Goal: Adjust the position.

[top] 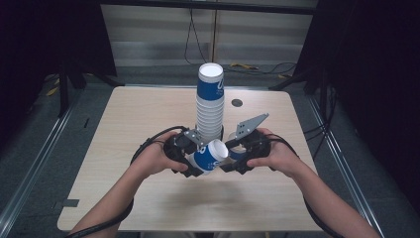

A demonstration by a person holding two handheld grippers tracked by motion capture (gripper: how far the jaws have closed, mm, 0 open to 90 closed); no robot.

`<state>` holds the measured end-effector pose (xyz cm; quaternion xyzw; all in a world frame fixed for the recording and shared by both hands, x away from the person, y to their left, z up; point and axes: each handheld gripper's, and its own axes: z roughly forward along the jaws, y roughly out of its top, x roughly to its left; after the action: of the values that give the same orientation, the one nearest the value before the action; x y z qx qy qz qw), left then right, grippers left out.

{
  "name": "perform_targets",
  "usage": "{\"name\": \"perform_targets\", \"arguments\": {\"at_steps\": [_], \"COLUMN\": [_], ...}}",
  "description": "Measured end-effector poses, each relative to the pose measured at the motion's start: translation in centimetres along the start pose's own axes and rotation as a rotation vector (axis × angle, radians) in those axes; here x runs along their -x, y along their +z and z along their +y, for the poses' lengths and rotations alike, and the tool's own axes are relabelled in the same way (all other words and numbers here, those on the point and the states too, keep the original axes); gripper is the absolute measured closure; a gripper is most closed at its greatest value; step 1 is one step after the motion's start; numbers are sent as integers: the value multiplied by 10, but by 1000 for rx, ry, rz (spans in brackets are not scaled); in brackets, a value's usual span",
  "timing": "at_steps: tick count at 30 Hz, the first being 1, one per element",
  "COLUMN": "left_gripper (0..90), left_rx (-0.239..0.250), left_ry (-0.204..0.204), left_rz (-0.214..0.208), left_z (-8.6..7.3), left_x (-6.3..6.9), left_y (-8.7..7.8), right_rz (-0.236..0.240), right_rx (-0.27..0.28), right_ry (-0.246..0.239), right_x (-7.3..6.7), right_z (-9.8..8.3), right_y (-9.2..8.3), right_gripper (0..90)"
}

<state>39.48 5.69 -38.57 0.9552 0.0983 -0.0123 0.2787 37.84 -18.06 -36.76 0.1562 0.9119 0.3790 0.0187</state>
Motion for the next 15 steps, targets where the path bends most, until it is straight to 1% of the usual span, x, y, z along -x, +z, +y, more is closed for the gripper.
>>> {"name": "perform_targets", "arguments": {"at_steps": [3,4,9,11,12,13,15], "left_gripper": [262,262,261,259,259,257,257], "left_rx": [-31,-42,-63,-78,-89,-91,-98], "left_ry": [11,20,6,14,17,17,17], "left_rz": [5,8,8,19,16,17,13], "left_z": [1,2,3,4,4,4,5], "left_x": [1,1,3,3,3,3,4], "left_y": [1,1,1,2,3,3,4], "right_rz": [0,-2,2,6,6,9,5], "right_rx": [-22,-29,-53,-64,-69,-78,-91], "right_ry": [-13,-14,-21,-26,-24,-20,-29], "right_x": [-1,-1,-2,-2,-3,-3,-3], "right_z": [1,1,3,3,3,3,3], "right_y": [0,1,2,2,2,3,4], "right_gripper": [170,170,170,171,171,171,171]}}
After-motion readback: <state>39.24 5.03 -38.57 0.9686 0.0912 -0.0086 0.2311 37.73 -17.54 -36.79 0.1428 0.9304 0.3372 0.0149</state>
